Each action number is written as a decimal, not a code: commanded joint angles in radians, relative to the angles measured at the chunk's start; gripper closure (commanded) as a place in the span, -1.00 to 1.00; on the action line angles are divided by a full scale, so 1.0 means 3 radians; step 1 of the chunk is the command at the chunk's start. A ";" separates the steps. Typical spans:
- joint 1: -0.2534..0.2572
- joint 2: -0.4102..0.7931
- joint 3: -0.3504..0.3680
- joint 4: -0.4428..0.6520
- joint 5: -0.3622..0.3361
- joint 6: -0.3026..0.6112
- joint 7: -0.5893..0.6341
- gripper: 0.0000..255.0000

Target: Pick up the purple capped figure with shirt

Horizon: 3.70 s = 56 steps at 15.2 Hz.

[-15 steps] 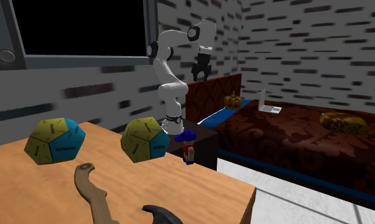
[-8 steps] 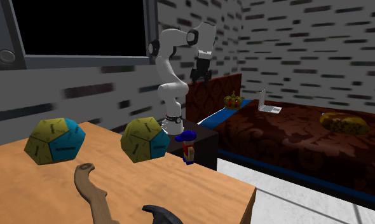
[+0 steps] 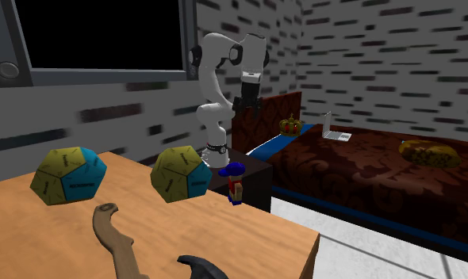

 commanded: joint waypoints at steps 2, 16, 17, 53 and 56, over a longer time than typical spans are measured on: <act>-0.0064 0.0303 -0.0145 0.0114 -0.0016 0.0226 -0.0102 -1.00; -0.0356 0.1882 -0.0638 0.1162 0.0392 0.0842 -0.0653 -1.00; -0.0388 0.2003 -0.0658 0.1267 0.0445 0.0858 -0.0697 -1.00; -0.0477 0.2222 -0.0696 0.1728 0.0548 0.0615 -0.0784 1.00; -0.0477 0.2210 -0.0697 0.1765 0.0544 0.0567 -0.0782 1.00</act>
